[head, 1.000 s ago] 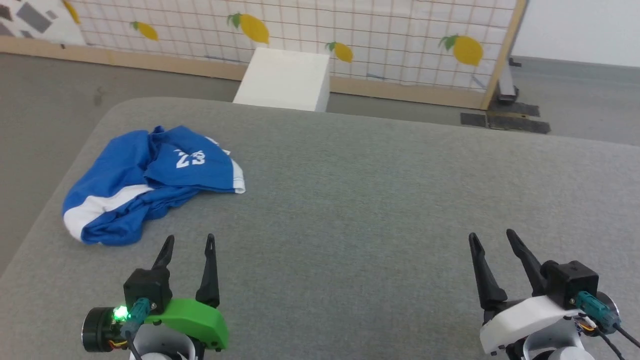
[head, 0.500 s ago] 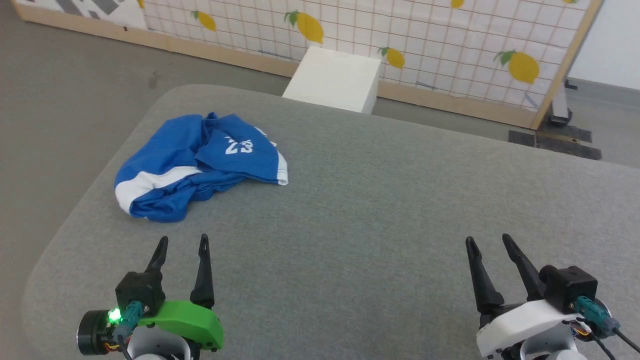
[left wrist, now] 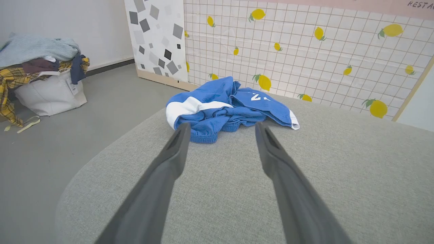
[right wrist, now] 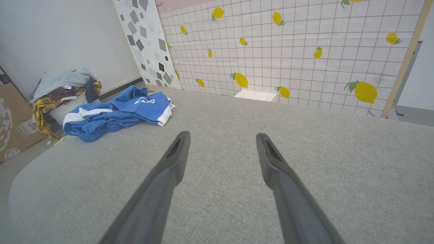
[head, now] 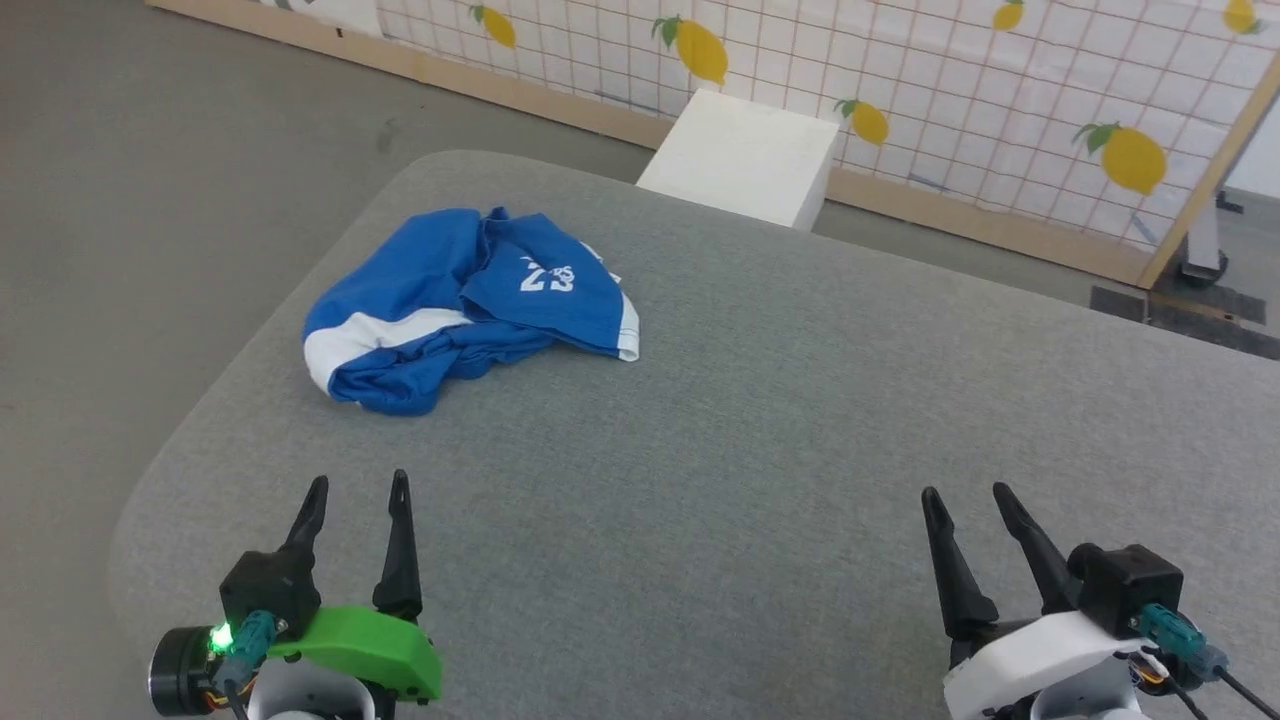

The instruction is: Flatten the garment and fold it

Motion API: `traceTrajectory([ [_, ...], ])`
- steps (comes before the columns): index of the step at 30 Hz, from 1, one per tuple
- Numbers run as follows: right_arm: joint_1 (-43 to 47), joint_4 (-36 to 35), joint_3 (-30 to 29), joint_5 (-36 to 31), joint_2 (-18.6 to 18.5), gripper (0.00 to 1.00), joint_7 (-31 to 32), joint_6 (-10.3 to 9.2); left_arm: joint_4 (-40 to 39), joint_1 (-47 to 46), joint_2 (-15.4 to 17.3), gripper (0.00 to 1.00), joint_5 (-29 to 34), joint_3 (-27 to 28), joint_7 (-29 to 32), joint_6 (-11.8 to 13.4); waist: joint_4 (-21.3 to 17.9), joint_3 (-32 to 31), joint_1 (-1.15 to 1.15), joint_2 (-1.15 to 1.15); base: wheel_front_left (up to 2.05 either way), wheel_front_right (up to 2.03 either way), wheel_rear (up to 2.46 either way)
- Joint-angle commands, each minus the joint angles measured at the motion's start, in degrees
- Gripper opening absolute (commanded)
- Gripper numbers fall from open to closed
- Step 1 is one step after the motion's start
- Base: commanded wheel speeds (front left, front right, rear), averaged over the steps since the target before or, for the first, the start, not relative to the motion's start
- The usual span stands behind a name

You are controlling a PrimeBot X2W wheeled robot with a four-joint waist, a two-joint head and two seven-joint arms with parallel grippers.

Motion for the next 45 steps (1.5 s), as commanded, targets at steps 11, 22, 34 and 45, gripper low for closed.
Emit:
traceTrajectory([
  [11, 0.4, 2.1, 0.6, 2.4, 0.0, 1.0, -1.9, -0.07, 0.8, 0.5, 0.1, 1.0, -0.7, 0.4, -1.9, -0.5, 4.0, -0.1, 0.0, 0.0, 0.0, 0.0, 0.0],
  [22, 0.2, 3.8, 0.9, 3.5, 0.0, 1.0, -3.2, -0.08, 1.8, 0.4, 0.1, 1.0, -0.4, 0.3, -3.1, -0.3, 6.4, 0.1, 0.0, 0.0, 0.0, 0.0, 0.0],
  [34, 0.0, 5.1, 0.7, 3.8, 0.0, 1.0, -4.6, -0.09, 2.3, 0.4, 0.1, 1.0, -0.6, 0.8, -4.5, -0.4, 7.1, 0.1, 0.0, 0.0, 0.0, 0.0, 0.0],
  [45, -2.2, 5.9, 1.1, 1.1, 0.0, 1.0, -6.0, -0.1, 7.8, -11.5, 2.9, 1.0, -6.3, 2.7, -6.1, -3.9, 1.6, 4.6, 0.0, 0.0, 0.0, 0.0, 0.0],
])
